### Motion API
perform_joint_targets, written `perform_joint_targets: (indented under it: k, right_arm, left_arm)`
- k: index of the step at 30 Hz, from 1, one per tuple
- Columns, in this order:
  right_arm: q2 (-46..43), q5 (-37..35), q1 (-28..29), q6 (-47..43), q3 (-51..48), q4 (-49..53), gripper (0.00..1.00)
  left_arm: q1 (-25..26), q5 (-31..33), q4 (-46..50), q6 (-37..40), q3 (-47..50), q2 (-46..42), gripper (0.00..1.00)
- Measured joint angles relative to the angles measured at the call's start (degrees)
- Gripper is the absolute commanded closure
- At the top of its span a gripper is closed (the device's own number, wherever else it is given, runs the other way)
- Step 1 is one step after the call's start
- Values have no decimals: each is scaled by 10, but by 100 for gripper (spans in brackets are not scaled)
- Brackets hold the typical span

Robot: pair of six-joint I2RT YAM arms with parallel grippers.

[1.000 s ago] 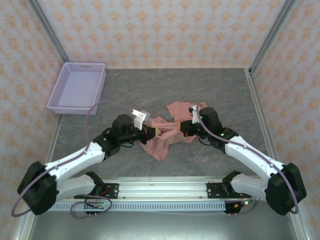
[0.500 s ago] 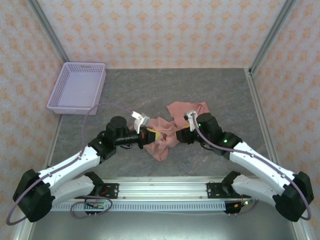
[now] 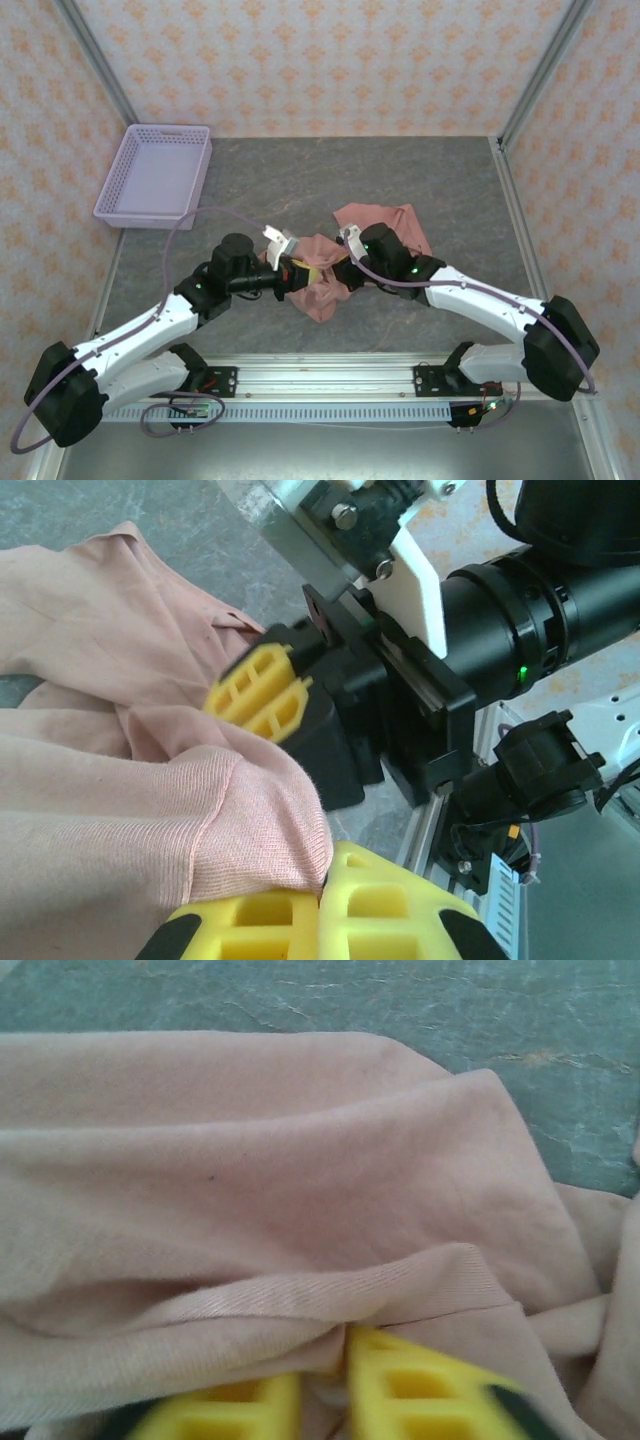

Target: Fold the inside-out t-shirt

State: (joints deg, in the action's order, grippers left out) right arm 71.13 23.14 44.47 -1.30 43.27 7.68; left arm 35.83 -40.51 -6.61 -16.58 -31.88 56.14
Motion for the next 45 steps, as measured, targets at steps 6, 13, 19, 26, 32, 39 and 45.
perform_joint_targets:
  k: [6,13,19,26,32,39,45]
  right_arm:
    - [-42,167,-63,73,-15,-45,100]
    - [-58,285,-79,171,-42,-139,100]
    - [-43,307,-87,201,-42,-175,100]
    - [-38,311,-93,204,-42,-176,100]
    - [-39,314,-93,197,-42,-168,100]
    - [-42,313,-95,187,-42,-156,100]
    - [-71,158,-106,150,-17,-15,92]
  left_arm:
    - [0,129,49,7,-3,-14,88]
    - [-3,252,132,18,-52,10,55]
    - [12,260,174,18,-58,-5,44]
    - [60,245,178,43,-61,9,41]
    - [62,261,178,67,-80,90,43]
    - [62,216,140,78,-117,163,84]
    - [50,120,106,49,-123,179,100]
